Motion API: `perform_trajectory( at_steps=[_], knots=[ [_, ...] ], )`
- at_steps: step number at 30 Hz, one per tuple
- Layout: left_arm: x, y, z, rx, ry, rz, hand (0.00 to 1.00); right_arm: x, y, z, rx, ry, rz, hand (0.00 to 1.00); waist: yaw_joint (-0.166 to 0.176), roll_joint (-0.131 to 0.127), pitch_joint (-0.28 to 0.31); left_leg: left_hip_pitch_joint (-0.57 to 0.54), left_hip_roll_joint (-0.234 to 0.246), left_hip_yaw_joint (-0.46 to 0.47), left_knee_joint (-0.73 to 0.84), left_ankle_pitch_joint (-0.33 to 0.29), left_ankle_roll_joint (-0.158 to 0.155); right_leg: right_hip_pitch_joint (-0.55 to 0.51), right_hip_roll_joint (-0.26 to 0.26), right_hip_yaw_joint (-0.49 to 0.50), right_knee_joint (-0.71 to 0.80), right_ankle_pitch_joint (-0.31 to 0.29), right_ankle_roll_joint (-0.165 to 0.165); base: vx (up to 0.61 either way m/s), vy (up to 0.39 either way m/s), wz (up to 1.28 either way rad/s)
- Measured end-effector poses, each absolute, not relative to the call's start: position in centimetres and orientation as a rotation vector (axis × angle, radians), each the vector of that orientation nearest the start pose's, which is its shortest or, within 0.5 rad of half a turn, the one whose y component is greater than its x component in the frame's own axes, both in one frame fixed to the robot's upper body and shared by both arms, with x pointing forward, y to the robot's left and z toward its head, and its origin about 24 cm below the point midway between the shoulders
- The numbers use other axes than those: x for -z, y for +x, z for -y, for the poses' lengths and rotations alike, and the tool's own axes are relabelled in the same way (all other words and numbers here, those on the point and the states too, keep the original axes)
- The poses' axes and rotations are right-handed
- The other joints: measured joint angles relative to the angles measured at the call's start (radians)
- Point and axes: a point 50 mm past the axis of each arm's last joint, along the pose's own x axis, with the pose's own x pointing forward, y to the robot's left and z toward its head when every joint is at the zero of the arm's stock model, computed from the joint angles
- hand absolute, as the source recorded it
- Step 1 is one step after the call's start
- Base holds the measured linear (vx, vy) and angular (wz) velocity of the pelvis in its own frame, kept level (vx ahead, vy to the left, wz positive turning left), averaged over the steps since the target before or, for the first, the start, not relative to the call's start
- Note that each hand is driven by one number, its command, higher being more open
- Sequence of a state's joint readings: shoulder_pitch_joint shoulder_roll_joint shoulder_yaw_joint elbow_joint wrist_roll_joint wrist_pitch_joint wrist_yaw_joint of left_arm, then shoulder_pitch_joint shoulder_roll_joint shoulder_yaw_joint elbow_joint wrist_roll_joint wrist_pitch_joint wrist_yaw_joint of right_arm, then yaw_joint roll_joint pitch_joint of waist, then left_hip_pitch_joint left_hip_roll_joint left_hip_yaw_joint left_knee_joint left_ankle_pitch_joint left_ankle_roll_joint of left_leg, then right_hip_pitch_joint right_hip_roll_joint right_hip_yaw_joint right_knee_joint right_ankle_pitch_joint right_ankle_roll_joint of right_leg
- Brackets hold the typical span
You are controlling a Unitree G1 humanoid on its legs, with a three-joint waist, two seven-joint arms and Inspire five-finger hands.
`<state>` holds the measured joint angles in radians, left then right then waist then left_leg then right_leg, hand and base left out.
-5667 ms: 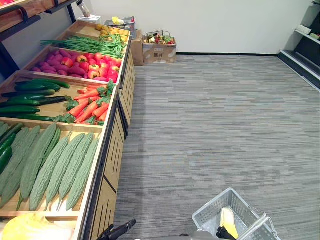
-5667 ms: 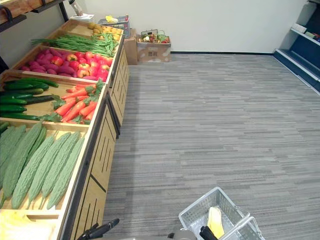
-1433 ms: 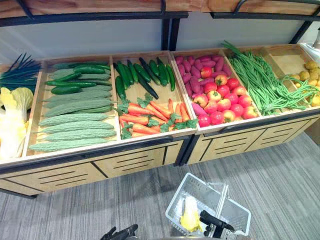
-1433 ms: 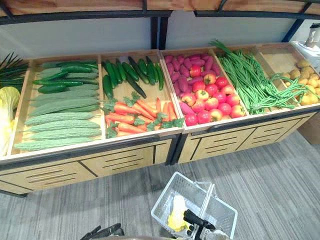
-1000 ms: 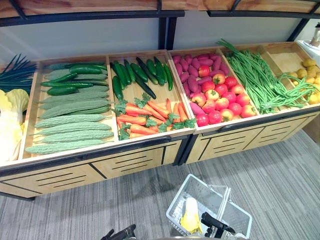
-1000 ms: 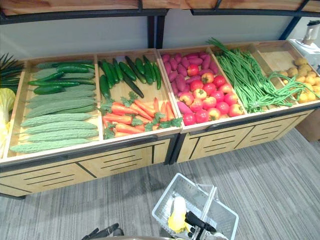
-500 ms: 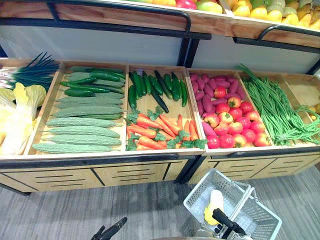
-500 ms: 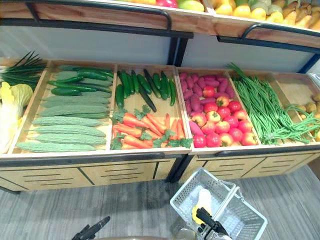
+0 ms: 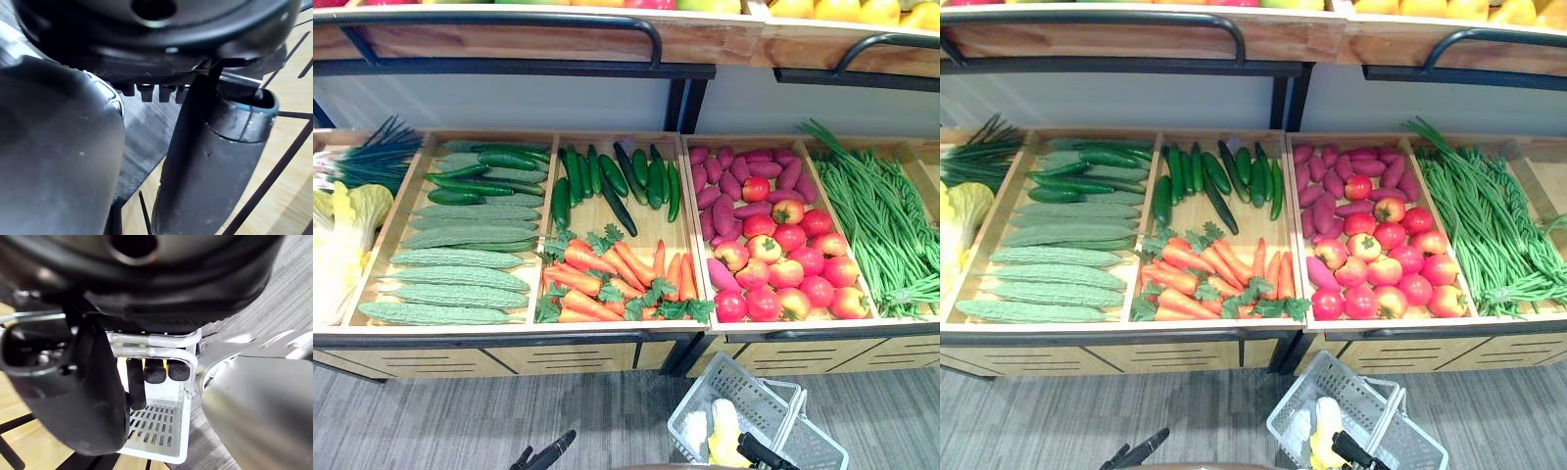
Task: Pick vegetable in the basket
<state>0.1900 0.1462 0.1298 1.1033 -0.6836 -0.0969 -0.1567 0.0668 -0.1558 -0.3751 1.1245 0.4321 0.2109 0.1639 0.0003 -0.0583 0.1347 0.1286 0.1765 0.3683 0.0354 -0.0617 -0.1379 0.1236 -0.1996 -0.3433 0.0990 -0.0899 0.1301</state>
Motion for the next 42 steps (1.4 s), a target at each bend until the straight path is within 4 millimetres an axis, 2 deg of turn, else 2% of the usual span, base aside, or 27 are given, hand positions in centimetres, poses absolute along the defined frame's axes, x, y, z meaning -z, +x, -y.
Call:
perform_trajectory(
  at_steps=[7,9,11,13,14,15,16,17,18,19,21,23,24,26,29,30,31,32,33,35,36,39,42],
  knots=[
    [16.3,4.8,-22.8,-0.566,-0.567,-0.985,1.0,16.6,6.1,22.9,0.51,0.618,-1.179,0.0,-0.002,-0.002,-0.032,0.002,-0.005,0.007,-0.005,0.0,0.0,0.001,-0.005,-0.001,-0.008,0.001,0.001,0.04,0.0,0.01],
    [16.1,4.9,-23.3,-0.636,-0.62,-0.94,1.0,16.5,5.9,23.0,0.514,0.616,-1.182,0.0,-0.002,0.001,-0.037,0.002,-0.004,0.006,-0.005,0.0,0.0,0.002,-0.004,-0.004,-0.011,0.002,0.003,0.01,-0.01,-0.02],
    [15.6,5.4,-24.6,-0.852,-0.733,-0.78,1.0,16.5,5.7,23.2,0.51,0.598,-1.19,0.0,-0.003,0.002,-0.041,0.005,-0.003,0.005,-0.001,0.0,0.0,0.014,-0.005,-0.012,-0.019,0.002,0.004,0.0,-0.017,0.04],
    [14.4,6.2,-27.3,-1.055,-0.805,-0.573,1.0,16.5,5.2,23.5,0.526,0.609,-1.195,0.0,-0.005,0.004,-0.042,0.012,-0.001,0.002,0.005,0.0,0.0,0.034,-0.005,-0.026,-0.021,0.002,0.004,-0.02,-0.036,0.15],
    [13.4,6.5,-29.0,-1.131,-0.795,-0.469,1.0,16.5,4.9,23.6,0.529,0.611,-1.205,0.0,-0.005,0.013,-0.048,0.011,0.001,0.0,0.005,0.0,0.0,0.037,-0.004,-0.036,-0.021,0.002,0.004,-0.02,-0.025,0.13],
    [12.9,6.6,-29.9,-1.163,-0.784,-0.421,1.0,16.5,4.8,23.7,0.53,0.613,-1.207,0.0,-0.004,0.01,-0.053,0.011,0.001,-0.001,0.005,0.0,0.0,0.038,-0.003,-0.039,-0.021,0.002,0.004,-0.02,-0.02,0.11],
    [11.7,6.8,-31.7,-1.218,-0.753,-0.334,1.0,16.5,4.7,23.9,0.53,0.612,-1.21,0.0,-0.004,0.014,-0.056,0.009,0.002,-0.002,0.005,0.0,0.0,0.039,-0.004,-0.043,-0.021,0.002,0.004,-0.01,-0.012,0.07],
    [11.1,6.8,-32.6,-1.241,-0.731,-0.295,1.0,16.5,4.6,23.9,0.532,0.61,-1.21,0.0,-0.004,0.019,-0.058,0.007,0.002,-0.002,0.004,0.0,0.0,0.038,-0.004,-0.045,-0.021,0.002,0.004,-0.02,-0.016,0.07],
    [9.1,6.9,-35.1,-1.3,-0.658,-0.195,1.0,16.5,4.4,24.1,0.54,0.616,-1.207,0.0,-0.002,0.016,-0.064,0.007,0.002,-0.004,0.003,0.0,0.0,0.038,-0.003,-0.049,-0.021,0.002,0.004,-0.03,-0.012,0.04],
    [8.8,6.9,-35.5,-1.309,-0.647,-0.175,1.0,16.5,4.4,24.1,0.54,0.616,-1.207,0.0,-0.002,0.018,-0.064,0.007,0.002,-0.004,0.002,0.0,0.0,0.038,-0.003,-0.05,-0.021,0.002,0.004,-0.04,-0.015,0.05],
    [5.9,7.2,-38.4,-1.393,-0.605,-0.001,1.0,16.5,3.9,24.1,0.547,0.615,-1.214,0.0,0.005,0.024,-0.072,0.004,0.002,-0.006,-0.002,0.0,0.0,0.038,-0.002,-0.06,-0.021,0.002,0.003,-0.03,-0.012,0.06],
    [4.2,7.4,-39.8,-1.433,-0.582,0.095,1.0,16.5,3.6,24.1,0.55,0.615,-1.22,0.0,0.013,0.023,-0.08,0.005,0.004,-0.006,-0.004,0.0,0.0,0.038,0.0,-0.06,-0.022,0.002,0.003,-0.03,-0.014,0.03],
    [1.8,7.9,-41.5,-1.461,-0.548,0.22,1.0,16.6,3.2,24.0,0.554,0.617,-1.229,0.0,0.025,0.023,-0.088,0.008,0.007,-0.006,-0.009,0.001,-0.001,0.04,0.001,-0.061,-0.022,0.002,0.003,-0.03,-0.012,0.02],
    [0.1,8.1,-42.5,-1.457,-0.501,0.276,1.0,16.6,3.0,23.9,0.553,0.619,-1.234,0.0,0.028,0.021,-0.09,0.012,0.009,-0.006,-0.011,0.001,-0.002,0.046,0.003,-0.061,-0.024,0.002,0.003,-0.03,-0.008,0.04],
    [-5.5,10.5,-43.7,-1.297,-0.295,0.404,1.0,16.7,2.4,23.8,0.557,0.618,-1.251,0.0,0.055,0.017,-0.096,0.021,0.013,-0.002,-0.019,0.004,-0.006,0.051,0.008,-0.061,-0.027,0.002,0.003,-0.04,-0.018,0.01],
    [-6.7,11.2,-43.7,-1.247,-0.251,0.424,1.0,16.7,2.2,23.8,0.558,0.617,-1.252,0.0,0.059,0.017,-0.097,0.023,0.014,-0.002,-0.021,0.004,-0.007,0.053,0.009,-0.061,-0.027,0.002,0.003,-0.05,-0.021,0.01],
    [-9.2,12.7,-43.7,-1.131,-0.152,0.449,1.0,16.6,2.1,23.8,0.559,0.615,-1.253,0.0,0.067,0.019,-0.099,0.027,0.015,-0.001,-0.027,0.007,-0.01,0.054,0.012,-0.061,-0.027,0.002,0.003,-0.06,-0.026,0.02],
    [-11.6,14.3,-43.5,-0.993,-0.047,0.453,1.0,16.6,1.9,23.9,0.562,0.614,-1.256,0.0,0.07,0.021,-0.104,0.027,0.017,0.002,-0.033,0.009,-0.014,0.053,0.014,-0.061,-0.027,0.002,0.003,-0.06,-0.023,0.03],
    [-12.8,15.1,-43.2,-0.919,0.006,0.453,1.0,16.6,1.8,23.9,0.564,0.613,-1.257,0.0,0.072,0.024,-0.106,0.024,0.017,0.002,-0.033,0.009,-0.014,0.052,0.018,-0.06,-0.028,0.003,0.003,-0.06,-0.031,0.05],
    [-16.4,18.3,-40.9,-0.62,0.199,0.453,1.0,16.6,1.6,24.2,0.57,0.607,-1.261,0.0,0.073,0.04,-0.12,0.023,0.019,0.012,-0.037,0.011,-0.014,0.052,0.029,-0.056,-0.048,0.019,-0.019,-0.07,-0.023,-0.04],
    [-17.1,19.0,-40.3,-0.546,0.244,0.447,1.0,16.6,1.5,24.2,0.568,0.606,-1.264,0.0,0.073,0.043,-0.126,0.025,0.017,0.017,-0.039,0.012,-0.014,0.053,0.03,-0.054,-0.056,0.022,-0.02,-0.06,-0.007,-0.21],
    [-18.9,22.8,-36.8,-0.184,0.377,0.377,1.0,16.5,1.7,24.2,0.566,0.61,-1.256,0.0,0.073,0.06,-0.147,0.029,0.008,0.041,-0.051,0.013,-0.012,0.053,0.029,-0.04,-0.085,0.032,-0.009,-0.06,-0.011,-0.2],
    [-19.0,26.1,-31.2,0.246,0.574,0.228,1.0,16.5,2.0,24.4,0.581,0.638,-1.228,0.0,0.065,0.08,-0.151,0.035,0.0,0.065,-0.067,0.02,-0.008,0.049,0.027,-0.028,-0.098,0.038,-0.008,-0.08,-0.018,-0.2]
  ],
)
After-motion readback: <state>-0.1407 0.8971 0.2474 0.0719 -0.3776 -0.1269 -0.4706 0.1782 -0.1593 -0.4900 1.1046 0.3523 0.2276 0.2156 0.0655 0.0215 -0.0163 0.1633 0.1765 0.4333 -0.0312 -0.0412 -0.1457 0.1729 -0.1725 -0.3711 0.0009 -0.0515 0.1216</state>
